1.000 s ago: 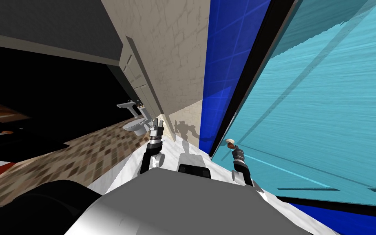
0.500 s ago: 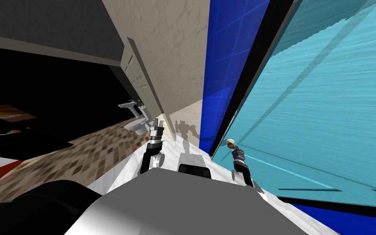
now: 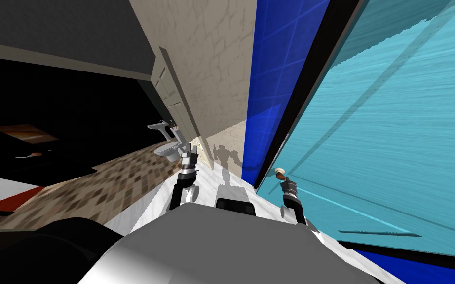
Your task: Pull the door open
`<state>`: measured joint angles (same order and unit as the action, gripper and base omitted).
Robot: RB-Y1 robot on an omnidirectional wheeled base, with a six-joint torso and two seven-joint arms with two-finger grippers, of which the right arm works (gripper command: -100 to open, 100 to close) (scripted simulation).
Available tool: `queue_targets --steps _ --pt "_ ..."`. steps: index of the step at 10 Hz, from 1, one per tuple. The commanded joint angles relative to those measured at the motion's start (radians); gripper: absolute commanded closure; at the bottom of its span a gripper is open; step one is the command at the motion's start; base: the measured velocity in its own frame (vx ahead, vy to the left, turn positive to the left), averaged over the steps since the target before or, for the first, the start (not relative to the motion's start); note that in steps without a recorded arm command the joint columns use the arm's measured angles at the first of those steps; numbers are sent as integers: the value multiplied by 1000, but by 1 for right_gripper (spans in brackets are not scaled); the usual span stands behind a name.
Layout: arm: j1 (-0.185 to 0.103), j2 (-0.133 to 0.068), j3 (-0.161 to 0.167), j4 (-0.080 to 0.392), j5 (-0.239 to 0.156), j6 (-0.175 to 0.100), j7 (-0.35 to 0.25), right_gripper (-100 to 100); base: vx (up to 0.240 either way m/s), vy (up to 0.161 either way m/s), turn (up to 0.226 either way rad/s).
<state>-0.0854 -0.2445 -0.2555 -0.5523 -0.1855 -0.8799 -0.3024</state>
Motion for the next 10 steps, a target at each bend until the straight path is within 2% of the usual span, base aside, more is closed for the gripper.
queue_targets --steps 1,2,3,4,8,9,10 --pt "3 22 15 -47 0 13 -24 100 -24 -11 31" --pt "3 21 20 -47 -13 14 -65 100 -25 -12 19" --pt "3 21 20 -47 -13 14 -65 100 -24 0 55" --pt "25 17 11 -55 -34 34 -97 -100 -55 -30 24" --pt "17 35 22 -60 -80 34 -208 -100 -95 -2 59" --pt "17 35 22 -60 -80 34 -213 -100 -59 16 19" --pt "14 41 25 -62 -95 34 -252 -100 -49 2 33"
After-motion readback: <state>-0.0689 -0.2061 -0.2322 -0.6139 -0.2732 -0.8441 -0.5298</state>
